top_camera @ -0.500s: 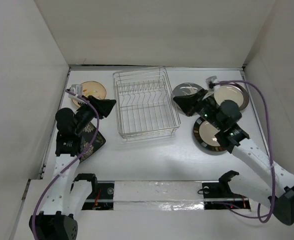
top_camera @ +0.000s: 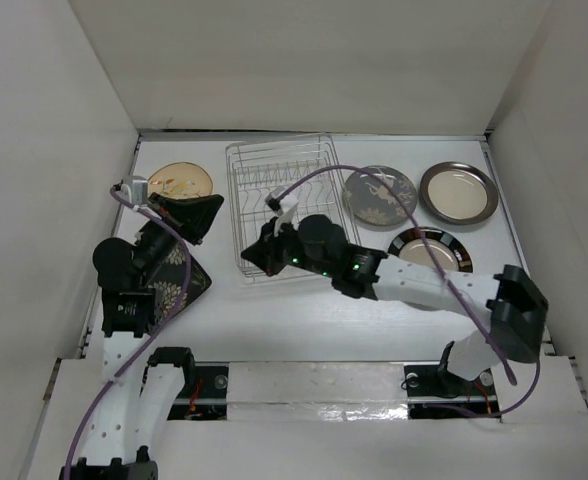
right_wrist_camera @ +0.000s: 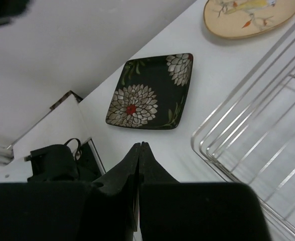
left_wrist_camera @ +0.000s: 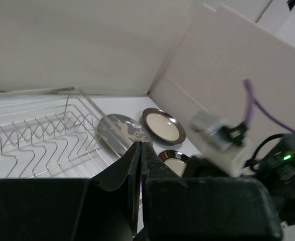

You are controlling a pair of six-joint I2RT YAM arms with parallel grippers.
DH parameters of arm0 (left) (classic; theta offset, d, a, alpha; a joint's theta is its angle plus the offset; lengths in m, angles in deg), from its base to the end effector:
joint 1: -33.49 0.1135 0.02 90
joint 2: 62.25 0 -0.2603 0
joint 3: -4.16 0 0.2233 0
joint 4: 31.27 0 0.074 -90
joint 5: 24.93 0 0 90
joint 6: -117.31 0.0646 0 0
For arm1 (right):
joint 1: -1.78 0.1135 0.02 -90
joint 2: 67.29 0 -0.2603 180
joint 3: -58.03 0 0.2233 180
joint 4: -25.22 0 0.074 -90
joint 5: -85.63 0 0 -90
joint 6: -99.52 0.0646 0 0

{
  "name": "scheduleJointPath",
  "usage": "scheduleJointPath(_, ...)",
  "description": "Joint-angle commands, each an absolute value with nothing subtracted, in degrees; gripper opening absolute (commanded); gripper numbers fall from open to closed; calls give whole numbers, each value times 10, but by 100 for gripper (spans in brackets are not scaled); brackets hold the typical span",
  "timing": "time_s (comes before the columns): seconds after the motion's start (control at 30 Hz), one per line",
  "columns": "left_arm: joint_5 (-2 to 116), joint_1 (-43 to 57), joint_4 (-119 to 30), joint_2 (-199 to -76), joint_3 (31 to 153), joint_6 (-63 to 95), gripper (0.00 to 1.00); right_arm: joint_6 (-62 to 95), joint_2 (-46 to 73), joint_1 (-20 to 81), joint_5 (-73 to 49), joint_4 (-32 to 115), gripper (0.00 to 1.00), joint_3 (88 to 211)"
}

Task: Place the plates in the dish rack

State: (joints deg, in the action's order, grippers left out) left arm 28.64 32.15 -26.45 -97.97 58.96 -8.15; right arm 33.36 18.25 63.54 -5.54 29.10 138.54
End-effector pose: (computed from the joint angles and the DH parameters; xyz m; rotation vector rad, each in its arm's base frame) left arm 0.1339 -0.0415 0.3895 0.2193 1.2736 -0.9196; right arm 0.1688 0.3170 0.3320 -0.6199 1.7545 1.0954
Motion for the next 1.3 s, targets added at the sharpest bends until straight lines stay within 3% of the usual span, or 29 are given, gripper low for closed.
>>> scheduleJointPath(0.0, 291, 310, -226, -949, 650, -90, 0, 349, 260, 681, -19, 302, 2, 1452)
scheduleJointPath(0.37, 333, 280, -298, -897, 727, -29, 1, 267, 550, 702, -55, 500, 9, 1800)
scheduleJointPath(0.47, 357, 265, -303, -886, 725, -17, 5, 239, 641, 702, -56, 595, 18, 1950)
scheduleJointPath(0.6, 383, 244, -306, -882, 713, 8, 9, 227, 737, 681, -54, 649, 51, 2089)
scheduleJointPath(0.63, 388, 237, -303, -879, 710, 10, 9, 231, 753, 676, -53, 659, 54, 2135)
scheduleJointPath(0.77, 399, 214, -307, -884, 705, 28, 11, 239, 798, 657, -55, 649, 64, 2170)
scheduleJointPath(1.0, 408, 202, -312, -884, 693, 42, 13, 222, 846, 644, -47, 648, 69, 2228)
scheduleJointPath(1.27, 403, 202, -303, -878, 682, 38, 13, 221, 858, 644, -39, 641, 70, 2204)
